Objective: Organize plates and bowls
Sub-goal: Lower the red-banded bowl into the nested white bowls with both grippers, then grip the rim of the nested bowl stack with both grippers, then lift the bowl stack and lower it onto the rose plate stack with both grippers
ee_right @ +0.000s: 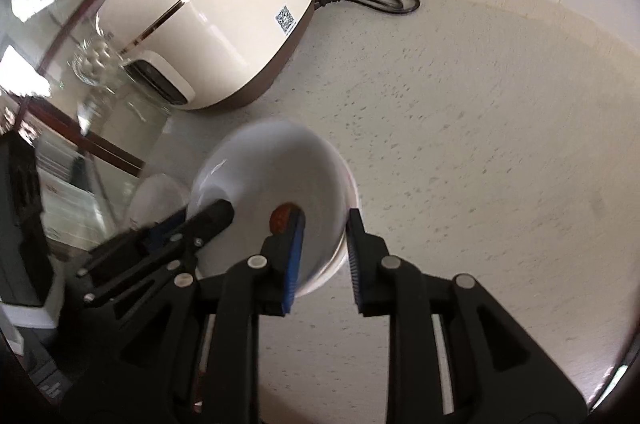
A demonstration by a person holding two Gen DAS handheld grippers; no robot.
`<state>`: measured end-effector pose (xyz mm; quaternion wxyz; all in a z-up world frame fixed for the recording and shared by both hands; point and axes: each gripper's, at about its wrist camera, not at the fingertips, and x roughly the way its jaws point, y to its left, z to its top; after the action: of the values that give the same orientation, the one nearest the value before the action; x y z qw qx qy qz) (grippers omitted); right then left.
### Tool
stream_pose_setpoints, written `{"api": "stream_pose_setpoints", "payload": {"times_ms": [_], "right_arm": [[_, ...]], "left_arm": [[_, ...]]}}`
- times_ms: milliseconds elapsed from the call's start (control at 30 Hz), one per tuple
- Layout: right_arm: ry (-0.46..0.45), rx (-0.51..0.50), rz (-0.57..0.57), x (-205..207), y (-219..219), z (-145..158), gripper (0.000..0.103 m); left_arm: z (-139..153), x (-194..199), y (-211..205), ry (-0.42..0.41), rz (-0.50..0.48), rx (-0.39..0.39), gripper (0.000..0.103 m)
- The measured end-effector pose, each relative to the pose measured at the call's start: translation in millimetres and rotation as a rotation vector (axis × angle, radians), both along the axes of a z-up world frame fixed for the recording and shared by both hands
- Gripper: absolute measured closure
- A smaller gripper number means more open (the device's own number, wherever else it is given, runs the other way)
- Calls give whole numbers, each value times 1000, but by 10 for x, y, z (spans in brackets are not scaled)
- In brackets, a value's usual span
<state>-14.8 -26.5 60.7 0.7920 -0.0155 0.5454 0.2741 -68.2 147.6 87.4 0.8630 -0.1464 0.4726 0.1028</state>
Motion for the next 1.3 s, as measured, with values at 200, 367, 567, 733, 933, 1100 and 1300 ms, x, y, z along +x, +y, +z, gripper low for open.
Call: {"api": "stream_pose_setpoints", "payload": {"times_ms": [200, 367, 567, 733, 933, 1100, 1300], "right_arm": [[-16, -23, 10, 6, 17, -25, 72], [74, 59, -91, 96, -167, -116, 42], [165, 93, -92, 163, -153, -291, 42], [214, 77, -68, 151, -17, -482, 43], [324, 142, -72, 131, 110, -760, 44], [332, 188, -73, 70, 109, -799, 53], [298, 198, -72, -35, 96, -675, 56]], "left_arm": [[37, -3, 24, -10, 3, 31, 61], [-2, 2, 302, -28, 71, -98, 38], [-274, 240, 401, 69, 53, -210, 38], [-434, 389, 380, 87, 45, -232, 40], [-516, 478, 274, 83, 9, -249, 55], [-513, 482, 285, 74, 4, -224, 56], [-360, 353, 298, 35, 21, -245, 56]]}}
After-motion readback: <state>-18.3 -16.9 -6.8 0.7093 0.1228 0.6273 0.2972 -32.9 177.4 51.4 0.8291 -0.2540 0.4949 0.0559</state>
